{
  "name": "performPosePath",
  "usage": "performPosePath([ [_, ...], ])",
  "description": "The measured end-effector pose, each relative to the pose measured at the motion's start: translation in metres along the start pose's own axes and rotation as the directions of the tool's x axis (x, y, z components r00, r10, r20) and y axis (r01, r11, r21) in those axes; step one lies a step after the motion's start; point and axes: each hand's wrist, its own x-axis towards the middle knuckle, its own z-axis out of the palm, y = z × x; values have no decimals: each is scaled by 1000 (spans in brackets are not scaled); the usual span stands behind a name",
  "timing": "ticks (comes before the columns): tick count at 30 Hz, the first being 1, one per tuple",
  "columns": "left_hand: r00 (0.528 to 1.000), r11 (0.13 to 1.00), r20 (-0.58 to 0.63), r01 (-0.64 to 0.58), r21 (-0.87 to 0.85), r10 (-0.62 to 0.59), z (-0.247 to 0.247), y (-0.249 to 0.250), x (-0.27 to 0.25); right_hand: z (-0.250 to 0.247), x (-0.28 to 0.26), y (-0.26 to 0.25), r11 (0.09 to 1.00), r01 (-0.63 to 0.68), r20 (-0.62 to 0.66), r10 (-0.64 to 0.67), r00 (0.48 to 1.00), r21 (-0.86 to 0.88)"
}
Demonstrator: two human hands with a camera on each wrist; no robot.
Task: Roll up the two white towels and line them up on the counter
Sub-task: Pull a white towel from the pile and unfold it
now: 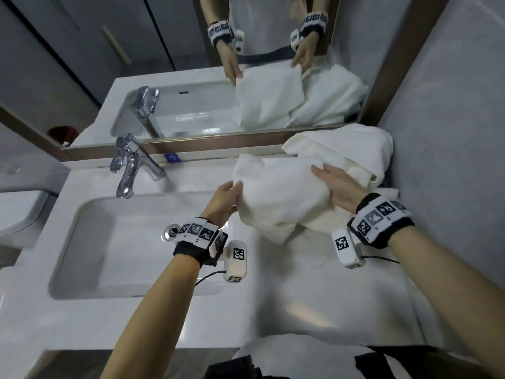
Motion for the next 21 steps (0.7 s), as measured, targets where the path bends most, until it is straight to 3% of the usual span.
performPosePath([
  [3, 1000, 999, 10, 15, -33, -15, -4, -4, 1, -3, -9, 8, 960, 0, -15, -4, 1000, -279],
  [7, 984, 976, 45, 167, 138, -175, -3, -40, -4, -12, -23, 36, 840, 16, -32, -40, 999, -543],
  [10, 972, 972, 66, 219, 85, -224, 2, -64, -13, -18, -35, 53, 800, 95, -33, -141, 989, -592],
  [14, 986, 987, -34, 162, -3, -162, 13, -75, -17, -13, -46, 58, 805, 243, 16, -279, 960, -542],
  [16, 989, 996, -115, 89, 8, -88, 17, -70, -21, -9, -48, 53, 819, 268, -12, -318, 948, -507],
  [18, 977, 995, -191, -93, 35, 98, 13, -53, -29, -5, -52, 41, 842, 312, -1, -348, 938, -440],
  [21, 907, 919, -157, -395, 13, 392, 1, -7, -45, 2, -59, 10, 846, 400, 8, -424, 905, -352],
])
